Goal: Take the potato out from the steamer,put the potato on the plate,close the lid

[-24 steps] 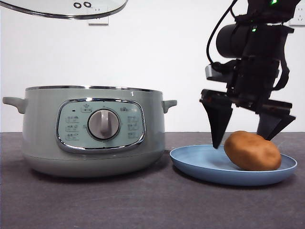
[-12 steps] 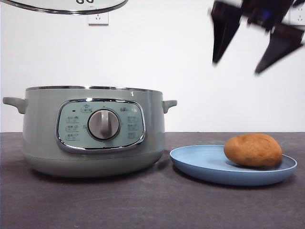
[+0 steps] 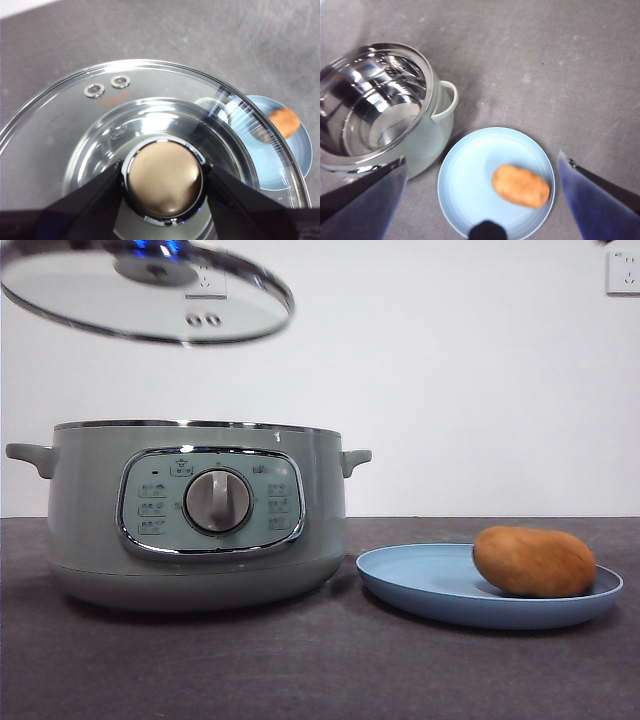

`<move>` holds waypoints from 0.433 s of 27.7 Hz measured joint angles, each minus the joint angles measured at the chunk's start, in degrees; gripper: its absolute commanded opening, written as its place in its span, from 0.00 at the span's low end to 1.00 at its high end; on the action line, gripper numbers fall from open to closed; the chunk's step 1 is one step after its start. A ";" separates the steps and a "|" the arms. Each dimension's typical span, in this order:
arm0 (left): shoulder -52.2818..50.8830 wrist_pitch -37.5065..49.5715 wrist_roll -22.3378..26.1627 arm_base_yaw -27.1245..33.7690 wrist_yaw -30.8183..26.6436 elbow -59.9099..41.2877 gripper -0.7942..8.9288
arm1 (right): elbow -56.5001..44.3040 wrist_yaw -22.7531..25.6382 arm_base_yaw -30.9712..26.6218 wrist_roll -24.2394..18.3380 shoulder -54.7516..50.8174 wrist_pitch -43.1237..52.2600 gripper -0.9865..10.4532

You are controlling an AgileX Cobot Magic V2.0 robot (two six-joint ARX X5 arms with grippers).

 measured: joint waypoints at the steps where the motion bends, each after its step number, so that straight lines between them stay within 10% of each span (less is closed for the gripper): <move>1: 1.05 0.52 0.00 -0.44 0.00 0.00 0.07 | 0.00 0.00 0.00 0.11 -0.90 -0.50 0.53; 12: 7.48 3.23 0.00 -4.76 -5.62 0.00 0.07 | 0.00 0.17 0.00 0.33 -4.92 -8.96 0.53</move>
